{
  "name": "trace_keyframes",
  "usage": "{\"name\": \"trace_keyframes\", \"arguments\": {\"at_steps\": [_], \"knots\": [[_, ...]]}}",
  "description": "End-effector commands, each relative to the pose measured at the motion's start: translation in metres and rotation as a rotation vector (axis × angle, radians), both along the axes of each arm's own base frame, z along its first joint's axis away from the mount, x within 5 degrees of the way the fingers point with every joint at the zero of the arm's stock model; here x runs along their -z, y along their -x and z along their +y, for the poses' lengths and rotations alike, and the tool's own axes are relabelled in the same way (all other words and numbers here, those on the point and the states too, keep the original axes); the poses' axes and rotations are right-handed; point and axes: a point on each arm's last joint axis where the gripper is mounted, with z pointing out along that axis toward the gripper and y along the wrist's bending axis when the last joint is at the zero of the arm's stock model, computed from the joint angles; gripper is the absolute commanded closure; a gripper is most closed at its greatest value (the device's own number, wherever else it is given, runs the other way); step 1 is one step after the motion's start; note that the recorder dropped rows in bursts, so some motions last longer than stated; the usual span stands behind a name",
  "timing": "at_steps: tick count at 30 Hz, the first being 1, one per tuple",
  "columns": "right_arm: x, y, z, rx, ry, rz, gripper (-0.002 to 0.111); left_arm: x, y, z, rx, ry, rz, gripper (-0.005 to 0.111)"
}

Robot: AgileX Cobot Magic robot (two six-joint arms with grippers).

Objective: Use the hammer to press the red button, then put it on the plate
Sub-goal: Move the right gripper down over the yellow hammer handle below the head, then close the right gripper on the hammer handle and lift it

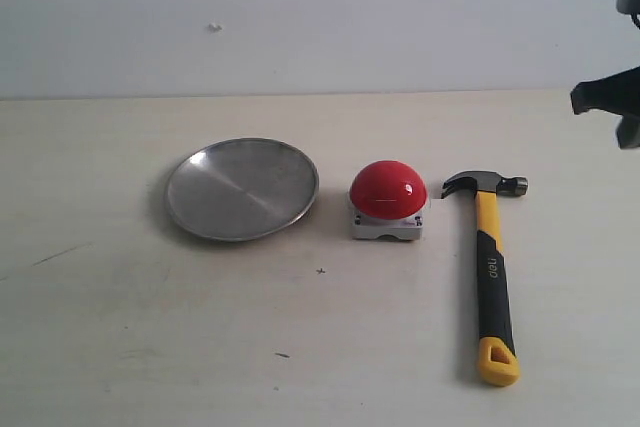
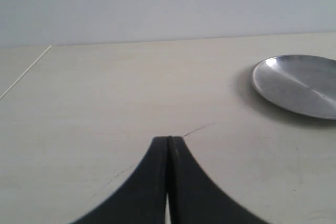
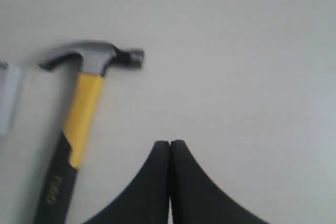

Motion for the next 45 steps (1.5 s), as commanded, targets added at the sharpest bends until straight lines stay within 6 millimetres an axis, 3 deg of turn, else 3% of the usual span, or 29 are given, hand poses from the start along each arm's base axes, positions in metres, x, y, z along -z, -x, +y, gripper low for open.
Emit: {"name": "trace_keyframes", "arguments": {"at_steps": [1,6,12,15,18,25,31,39,45], "knots": [[-0.003,0.012,-0.007,0.115,0.007,0.261,0.108,-0.001,0.000,0.000,-0.002,0.001,-0.008,0.107],[0.008,0.015,0.023,0.124,-0.260,0.275,0.108,-0.001,0.000,0.000,-0.002,0.001,-0.008,0.107],[0.011,0.005,0.073,0.046,-0.275,0.184,0.108,-0.001,0.000,0.000,-0.002,0.001,-0.008,0.107],[0.013,-0.004,0.088,-0.003,-0.258,0.109,0.107,-0.001,0.000,0.000,-0.002,0.001,-0.008,0.107],[0.021,-0.015,0.090,-0.004,-0.256,0.105,0.098,-0.001,0.000,0.000,-0.002,0.001,-0.008,0.107],[0.059,-0.047,0.088,0.075,-0.215,0.200,0.061,-0.001,0.000,0.000,-0.002,0.001,-0.008,0.107],[0.088,-0.076,0.089,0.097,-0.198,0.240,0.060,-0.001,0.000,0.000,-0.002,0.001,-0.008,0.107],[0.120,-0.093,0.080,0.161,-0.090,0.307,0.060,-0.001,0.000,0.000,-0.002,0.001,-0.008,0.107],[0.129,-0.099,0.080,0.163,-0.087,0.325,0.060,-0.001,0.000,0.000,-0.002,0.001,-0.008,0.107]]}}
